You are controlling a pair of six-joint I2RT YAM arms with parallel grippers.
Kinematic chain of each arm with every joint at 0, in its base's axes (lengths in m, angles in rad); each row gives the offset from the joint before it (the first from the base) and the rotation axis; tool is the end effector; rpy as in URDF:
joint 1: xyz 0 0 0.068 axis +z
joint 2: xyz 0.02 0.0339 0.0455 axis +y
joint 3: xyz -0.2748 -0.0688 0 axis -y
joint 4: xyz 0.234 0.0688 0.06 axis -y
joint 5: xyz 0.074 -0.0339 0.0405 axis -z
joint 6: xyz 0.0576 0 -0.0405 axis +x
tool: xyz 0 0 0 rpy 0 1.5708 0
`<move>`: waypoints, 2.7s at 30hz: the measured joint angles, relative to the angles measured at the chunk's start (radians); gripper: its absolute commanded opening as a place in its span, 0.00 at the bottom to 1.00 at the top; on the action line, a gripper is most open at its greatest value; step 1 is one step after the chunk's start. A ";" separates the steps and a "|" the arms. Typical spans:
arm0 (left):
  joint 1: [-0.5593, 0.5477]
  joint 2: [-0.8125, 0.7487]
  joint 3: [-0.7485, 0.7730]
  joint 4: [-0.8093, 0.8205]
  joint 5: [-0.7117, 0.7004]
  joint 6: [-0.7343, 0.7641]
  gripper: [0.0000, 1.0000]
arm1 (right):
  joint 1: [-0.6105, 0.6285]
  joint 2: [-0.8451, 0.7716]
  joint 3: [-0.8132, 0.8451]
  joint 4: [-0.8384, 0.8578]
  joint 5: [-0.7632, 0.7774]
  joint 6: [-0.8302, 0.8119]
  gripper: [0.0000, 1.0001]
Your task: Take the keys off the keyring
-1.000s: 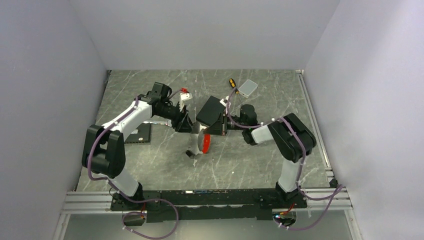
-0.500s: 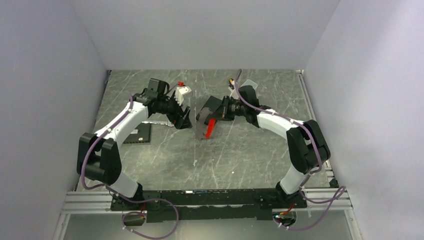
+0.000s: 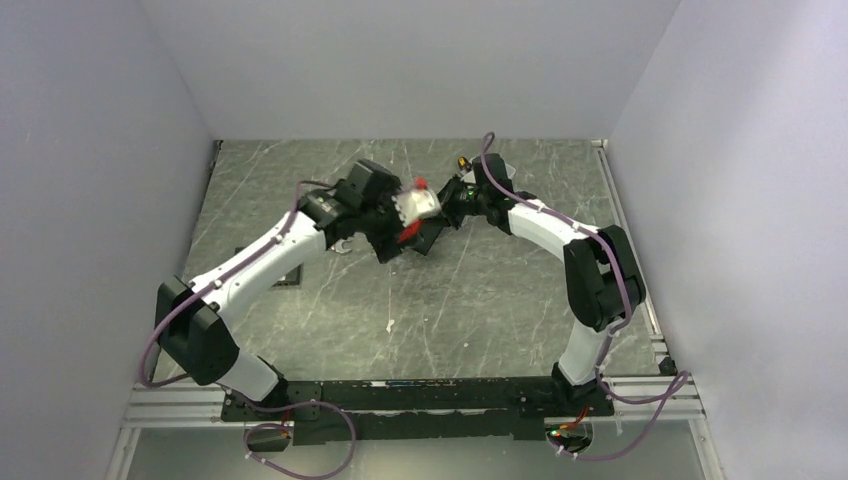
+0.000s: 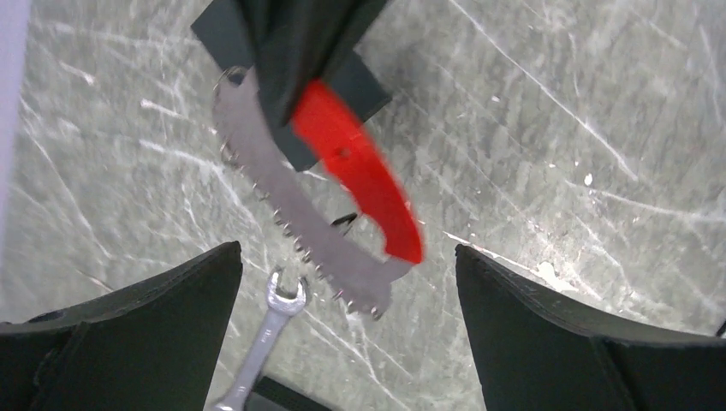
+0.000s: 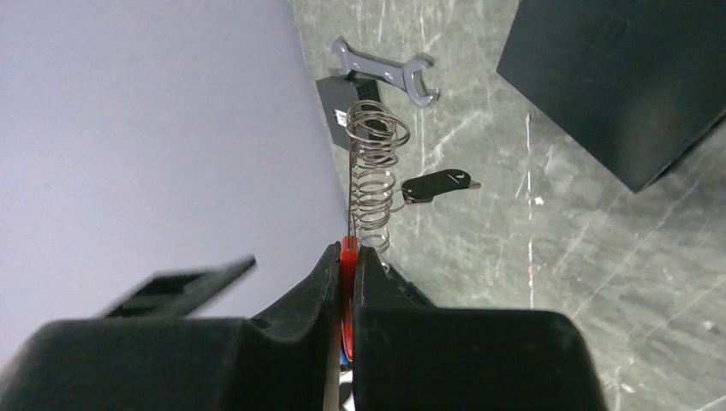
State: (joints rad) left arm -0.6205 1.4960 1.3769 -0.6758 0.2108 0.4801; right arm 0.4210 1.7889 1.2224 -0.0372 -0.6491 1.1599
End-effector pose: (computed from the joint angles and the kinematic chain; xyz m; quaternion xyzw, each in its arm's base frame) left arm 0.2616 -0.2018 0.3263 0.5153 0.7638 -0.1235 0.3684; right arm 0.3580 0.1984 0.2388 0.1648 0.8360 0.5118 0.1094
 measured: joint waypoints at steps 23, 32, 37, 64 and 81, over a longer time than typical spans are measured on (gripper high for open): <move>-0.334 0.060 -0.174 0.149 -0.629 0.285 0.28 | -0.008 -0.043 -0.188 0.148 -0.032 0.267 0.03; -0.331 0.061 -0.168 0.163 -0.648 0.231 0.00 | -0.028 -0.048 -0.244 0.204 -0.047 0.338 0.44; -0.319 0.061 -0.167 0.135 -0.605 0.193 0.00 | -0.047 -0.055 -0.254 0.251 -0.097 0.327 0.80; 0.029 0.036 0.183 -0.283 0.304 0.019 0.00 | -0.337 -0.429 -0.026 -0.129 -0.345 -0.964 1.00; 0.035 0.071 0.183 -0.324 0.593 0.021 0.00 | -0.199 -0.488 0.027 -0.706 -0.489 -1.741 0.94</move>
State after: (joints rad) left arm -0.5858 1.5669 1.5604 -0.9997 0.8036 0.5007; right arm 0.2222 1.3014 1.2499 -0.7437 -1.1381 -0.5808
